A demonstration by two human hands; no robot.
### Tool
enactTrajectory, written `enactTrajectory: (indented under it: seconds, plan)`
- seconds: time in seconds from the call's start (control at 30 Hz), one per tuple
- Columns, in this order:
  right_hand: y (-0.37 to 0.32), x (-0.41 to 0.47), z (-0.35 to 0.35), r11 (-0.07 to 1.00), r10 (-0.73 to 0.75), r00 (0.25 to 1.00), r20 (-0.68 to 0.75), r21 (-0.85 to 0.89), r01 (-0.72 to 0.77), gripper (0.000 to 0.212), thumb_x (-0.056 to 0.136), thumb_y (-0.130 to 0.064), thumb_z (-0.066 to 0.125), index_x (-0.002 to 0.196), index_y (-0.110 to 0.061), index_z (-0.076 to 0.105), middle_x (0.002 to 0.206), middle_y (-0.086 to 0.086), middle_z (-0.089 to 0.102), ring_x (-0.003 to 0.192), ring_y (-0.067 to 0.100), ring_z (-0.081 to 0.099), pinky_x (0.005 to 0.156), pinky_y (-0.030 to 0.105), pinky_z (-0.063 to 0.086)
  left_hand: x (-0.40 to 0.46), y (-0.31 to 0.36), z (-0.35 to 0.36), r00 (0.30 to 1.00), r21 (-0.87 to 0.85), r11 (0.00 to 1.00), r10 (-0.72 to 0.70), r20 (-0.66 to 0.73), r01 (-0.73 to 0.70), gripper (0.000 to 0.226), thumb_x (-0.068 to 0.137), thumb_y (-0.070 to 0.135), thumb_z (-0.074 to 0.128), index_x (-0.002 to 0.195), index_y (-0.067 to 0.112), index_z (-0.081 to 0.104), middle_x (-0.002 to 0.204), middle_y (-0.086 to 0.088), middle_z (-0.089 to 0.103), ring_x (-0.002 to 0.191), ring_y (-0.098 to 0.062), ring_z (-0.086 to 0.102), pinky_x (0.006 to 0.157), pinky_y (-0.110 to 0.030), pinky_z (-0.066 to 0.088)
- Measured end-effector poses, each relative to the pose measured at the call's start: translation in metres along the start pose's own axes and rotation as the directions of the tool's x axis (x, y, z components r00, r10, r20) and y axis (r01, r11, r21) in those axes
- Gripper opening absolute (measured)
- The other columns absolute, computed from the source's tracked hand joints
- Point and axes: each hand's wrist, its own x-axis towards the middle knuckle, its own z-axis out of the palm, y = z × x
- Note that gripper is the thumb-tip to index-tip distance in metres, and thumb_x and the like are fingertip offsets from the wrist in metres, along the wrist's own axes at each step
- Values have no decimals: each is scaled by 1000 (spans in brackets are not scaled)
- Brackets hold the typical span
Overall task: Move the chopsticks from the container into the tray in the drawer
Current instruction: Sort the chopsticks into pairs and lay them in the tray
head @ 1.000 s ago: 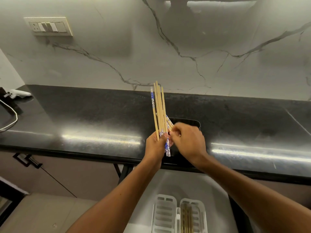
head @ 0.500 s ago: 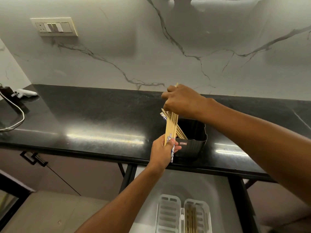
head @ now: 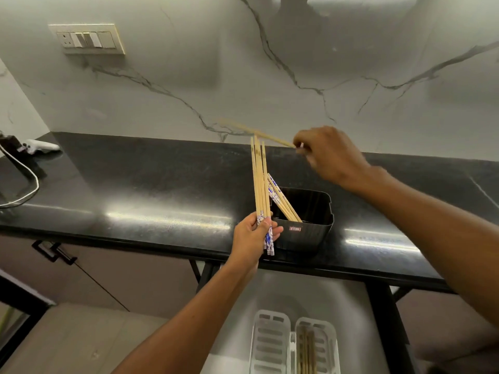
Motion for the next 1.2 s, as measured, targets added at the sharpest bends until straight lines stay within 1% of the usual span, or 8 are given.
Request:
enactTrajectory:
  seconds: [0.13,0.27,0.37,0.53,0.83,1.0,1.07,1.2]
  plan:
    - [-7,-36,30,846,277,928,250,395,-358,6,91,-13,58,91,-9,62,80,7,70,66,11,67,60,19,53,2,8,8,999,-89,996,8,41,-5,15,97,10,52,101,20,63,94,-10,74,91,-21,73,80,-29,59]
    - [-20,-63,48,661,302,828,473,522,-539,7,90,-9,60,88,-6,66,82,11,70,67,14,70,68,26,60,1,9,14,993,-27,999,42,108,-39,18,97,13,52,108,19,64,101,-7,75,94,-23,72,82,-34,59]
    - [-28,-73,51,586,278,783,557,547,-598,17,88,-14,64,100,-2,67,88,12,71,71,17,72,71,31,61,-3,5,17,986,8,999,41,160,-43,18,96,16,53,107,25,65,105,-4,74,99,-23,71,85,-37,58]
    - [-33,-77,51,563,305,762,571,537,-628,27,88,-9,64,114,-2,62,96,19,71,74,22,74,74,37,61,-8,3,19,978,9,999,46,204,-48,21,98,16,50,107,31,62,102,-2,75,95,-23,72,73,-30,59]
    - [-30,-82,60,650,323,777,541,470,-597,19,89,-11,62,105,-2,69,85,13,73,74,20,73,75,36,61,-10,-9,20,964,242,960,75,256,-139,24,100,18,44,119,21,59,79,-1,73,73,-15,70,67,-31,59]
    - [-30,-84,65,668,375,778,504,435,-603,12,88,-19,63,94,-11,70,76,0,68,66,11,66,58,21,51,-7,-15,22,954,333,911,162,253,-243,25,101,19,40,117,30,55,79,1,65,64,-9,58,62,-27,52]
    - [-32,-81,67,559,436,764,476,522,-644,11,88,-25,62,90,-15,68,78,-3,68,71,9,65,60,19,45,-5,-15,20,943,323,899,219,250,-295,26,101,20,40,118,30,57,73,7,62,62,-6,54,59,-23,48]
    - [-40,-67,65,323,506,760,408,727,-606,34,86,-40,64,111,-19,55,93,-4,66,82,8,65,68,21,48,-3,-16,17,927,345,869,281,246,-355,26,100,20,40,103,38,59,70,10,59,61,-5,51,56,-20,45]
